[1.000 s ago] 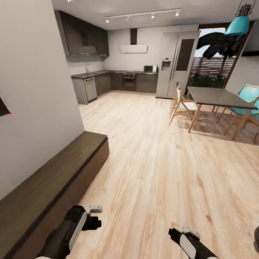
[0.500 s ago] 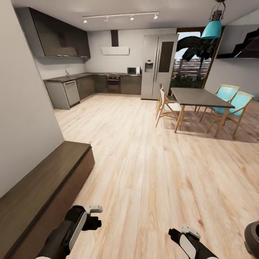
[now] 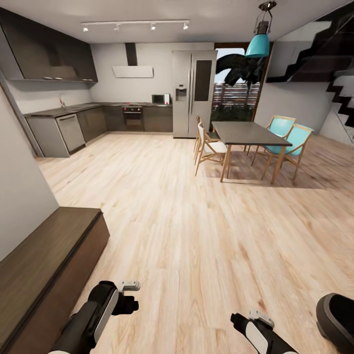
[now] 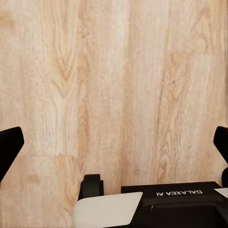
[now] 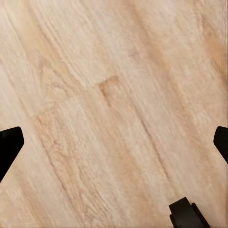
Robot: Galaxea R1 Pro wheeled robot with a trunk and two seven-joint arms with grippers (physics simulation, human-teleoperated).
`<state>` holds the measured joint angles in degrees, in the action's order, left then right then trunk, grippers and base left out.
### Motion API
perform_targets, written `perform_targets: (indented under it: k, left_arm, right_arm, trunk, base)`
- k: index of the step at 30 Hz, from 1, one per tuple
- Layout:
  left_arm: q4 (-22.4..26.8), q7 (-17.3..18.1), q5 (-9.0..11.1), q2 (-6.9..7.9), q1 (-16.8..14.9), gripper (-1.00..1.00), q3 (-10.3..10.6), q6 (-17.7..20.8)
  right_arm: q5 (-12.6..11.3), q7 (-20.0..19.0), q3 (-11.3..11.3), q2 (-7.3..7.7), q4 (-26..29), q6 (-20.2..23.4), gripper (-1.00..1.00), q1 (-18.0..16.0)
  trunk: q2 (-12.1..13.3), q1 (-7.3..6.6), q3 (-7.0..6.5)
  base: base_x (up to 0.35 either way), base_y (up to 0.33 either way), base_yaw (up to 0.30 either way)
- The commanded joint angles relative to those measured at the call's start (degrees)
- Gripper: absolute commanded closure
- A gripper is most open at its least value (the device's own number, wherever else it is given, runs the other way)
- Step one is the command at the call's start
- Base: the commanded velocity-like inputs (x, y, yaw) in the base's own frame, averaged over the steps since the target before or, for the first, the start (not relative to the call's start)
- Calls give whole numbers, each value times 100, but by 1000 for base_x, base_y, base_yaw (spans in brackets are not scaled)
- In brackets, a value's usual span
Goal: Place each of the two pumpkins and all three candles from the living room inside a cabinet in the living room (use any cabinet), then make sure every cabinet is closed, and position the cauldron so it is next to a table in the living room.
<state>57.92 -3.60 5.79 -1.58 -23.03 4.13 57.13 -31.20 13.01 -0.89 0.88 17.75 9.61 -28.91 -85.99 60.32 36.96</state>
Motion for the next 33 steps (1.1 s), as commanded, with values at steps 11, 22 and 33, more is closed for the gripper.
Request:
perform_targets:
  k: [11,22,33]
  left_arm:
    - [0,0,1,3,0,-100,0,-61]
    - [0,0,1,2,0,-100,0,-157]
    - [0,-1,1,1,0,-100,8,-167]
  right_arm:
    - [-8,9,-3,3,-35,-241,-100,2]
    - [-7,8,-6,1,-35,-249,-100,4]
    - [-3,0,-8,0,-35,-257,-100,0]
  trunk:
    - [0,0,-38]
    - [0,0,-69]
    - [0,0,-76]
  base:
    - [46,0,-270]
    - [290,0,-276]
    - [325,0,-282]
